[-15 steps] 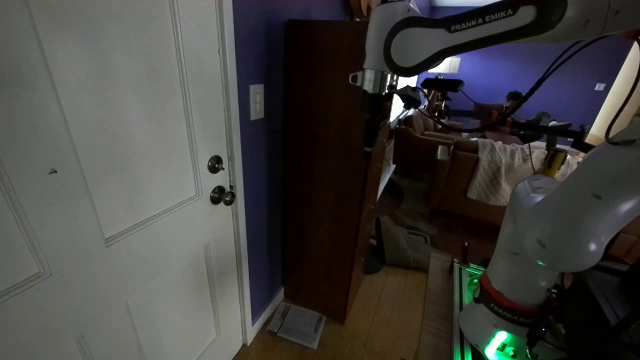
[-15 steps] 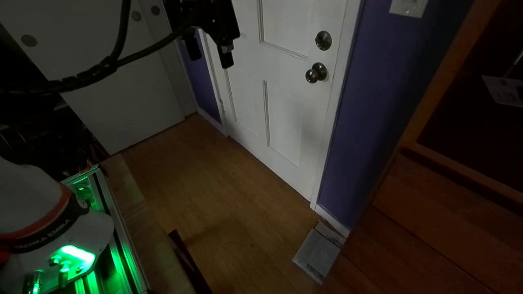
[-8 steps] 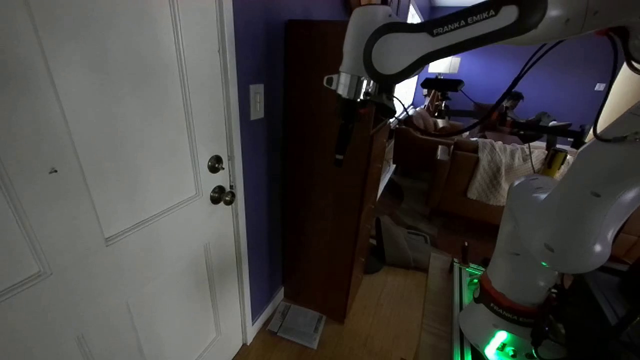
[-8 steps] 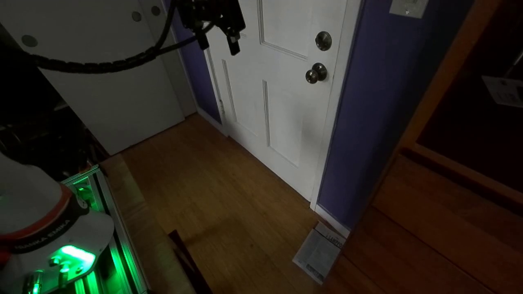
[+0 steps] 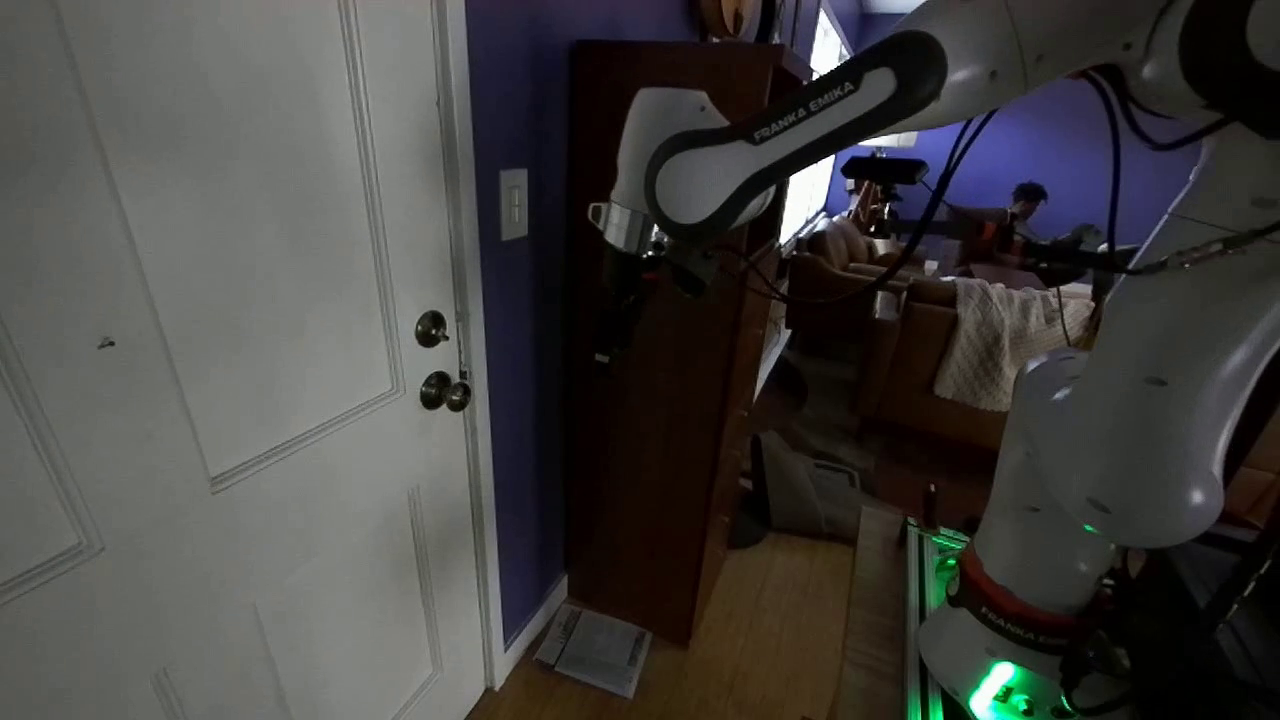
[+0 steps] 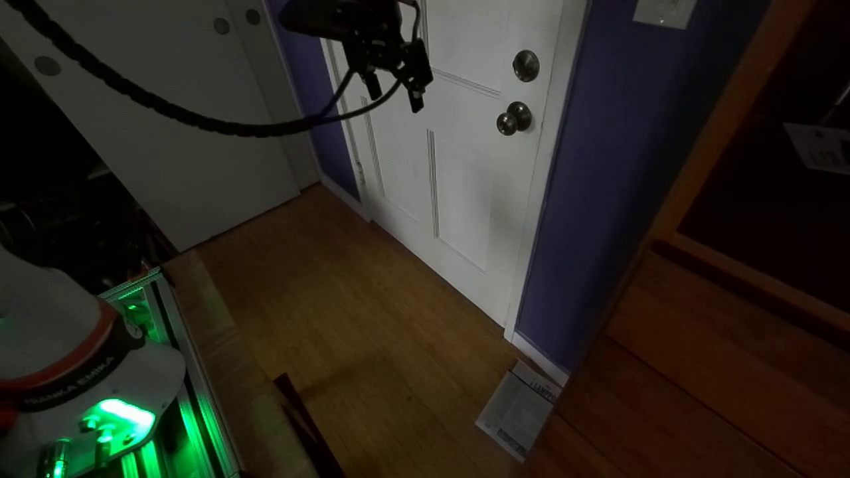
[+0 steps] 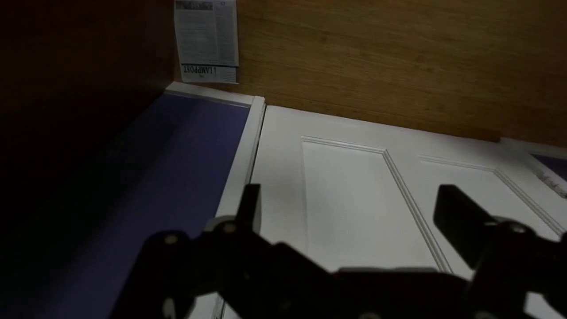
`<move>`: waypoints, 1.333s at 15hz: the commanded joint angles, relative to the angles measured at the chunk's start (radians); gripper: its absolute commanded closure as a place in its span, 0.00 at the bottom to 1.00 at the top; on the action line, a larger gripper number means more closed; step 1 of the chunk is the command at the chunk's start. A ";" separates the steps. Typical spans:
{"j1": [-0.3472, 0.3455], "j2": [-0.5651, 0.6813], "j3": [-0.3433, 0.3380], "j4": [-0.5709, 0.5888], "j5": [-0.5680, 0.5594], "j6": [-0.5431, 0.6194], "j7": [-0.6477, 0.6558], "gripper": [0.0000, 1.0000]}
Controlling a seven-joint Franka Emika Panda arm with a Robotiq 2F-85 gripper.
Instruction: Turn the lock knob on top of the door knob clockwise once
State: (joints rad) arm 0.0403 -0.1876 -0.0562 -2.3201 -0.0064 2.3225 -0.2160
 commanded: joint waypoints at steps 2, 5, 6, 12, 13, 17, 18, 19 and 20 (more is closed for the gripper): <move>-0.010 0.164 0.006 0.093 0.068 0.086 -0.013 0.00; -0.023 0.258 0.009 0.178 0.091 0.087 -0.021 0.00; -0.029 0.283 0.011 0.203 0.073 0.083 0.011 0.00; -0.045 0.350 0.021 0.259 0.047 0.108 0.041 0.00; -0.046 0.365 0.022 0.273 0.046 0.109 0.042 0.00; -0.046 0.377 0.023 0.285 0.046 0.109 0.043 0.00; -0.046 0.377 0.023 0.286 0.046 0.109 0.043 0.00; -0.046 0.377 0.023 0.286 0.046 0.109 0.043 0.00; -0.049 0.391 0.030 0.303 0.071 0.103 0.029 0.00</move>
State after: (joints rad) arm 0.0130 0.1898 -0.0533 -2.0347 0.0462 2.4338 -0.1778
